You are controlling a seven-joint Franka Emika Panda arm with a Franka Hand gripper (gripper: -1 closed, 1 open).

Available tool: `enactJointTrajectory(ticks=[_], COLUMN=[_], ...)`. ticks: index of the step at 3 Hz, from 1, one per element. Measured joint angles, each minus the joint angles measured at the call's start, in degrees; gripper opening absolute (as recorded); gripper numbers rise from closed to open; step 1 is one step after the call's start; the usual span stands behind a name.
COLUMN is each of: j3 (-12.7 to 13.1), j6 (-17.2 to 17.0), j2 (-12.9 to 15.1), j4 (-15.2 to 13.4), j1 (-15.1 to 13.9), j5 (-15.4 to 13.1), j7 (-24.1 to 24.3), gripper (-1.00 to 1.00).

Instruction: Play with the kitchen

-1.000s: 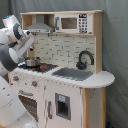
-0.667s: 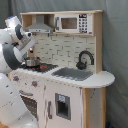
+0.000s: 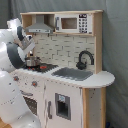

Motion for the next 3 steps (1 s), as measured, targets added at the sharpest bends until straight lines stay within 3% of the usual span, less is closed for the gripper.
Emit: enactJointTrajectory(ticks=[3], j3=[11.8], j6=[-4.4], j2=[-0.3], j4=[5.3], j1=[-12.5], j5=[0.0], j7=[-0.1], gripper=[1.0])
